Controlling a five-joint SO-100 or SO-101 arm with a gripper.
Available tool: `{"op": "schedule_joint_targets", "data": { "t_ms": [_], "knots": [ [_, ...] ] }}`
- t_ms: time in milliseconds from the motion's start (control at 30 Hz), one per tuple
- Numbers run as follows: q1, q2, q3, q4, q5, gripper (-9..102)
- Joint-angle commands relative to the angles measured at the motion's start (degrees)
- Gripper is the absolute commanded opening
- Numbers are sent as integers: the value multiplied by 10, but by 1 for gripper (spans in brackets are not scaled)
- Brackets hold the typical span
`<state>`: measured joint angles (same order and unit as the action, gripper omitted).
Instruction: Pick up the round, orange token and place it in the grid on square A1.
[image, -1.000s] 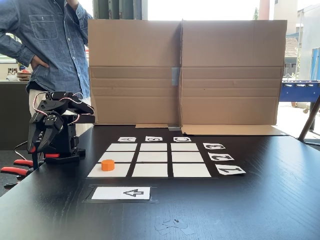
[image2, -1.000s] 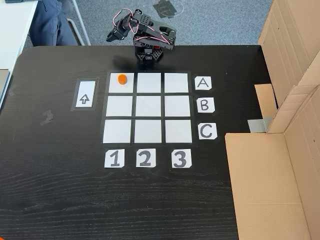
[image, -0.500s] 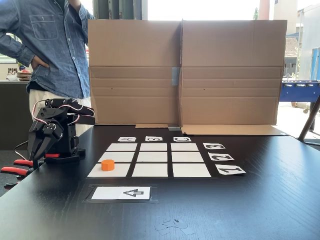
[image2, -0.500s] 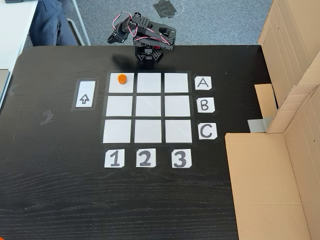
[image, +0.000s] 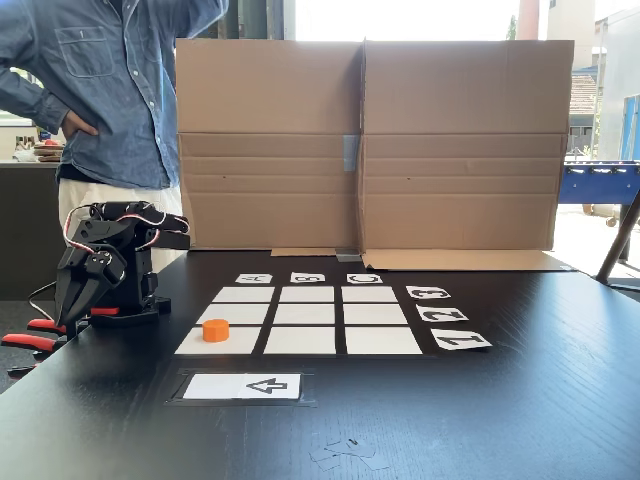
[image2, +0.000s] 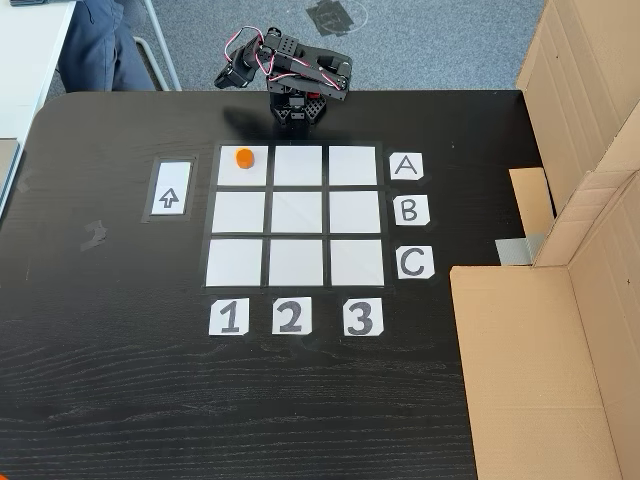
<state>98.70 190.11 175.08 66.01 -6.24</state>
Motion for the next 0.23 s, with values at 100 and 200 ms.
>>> {"op": "schedule_joint_targets", "data": {
  "t_ms": [100,200],
  "knots": [
    [28,0,1,-7,-1,0],
    [28,1,1,-7,-1,0]
  ]
}}
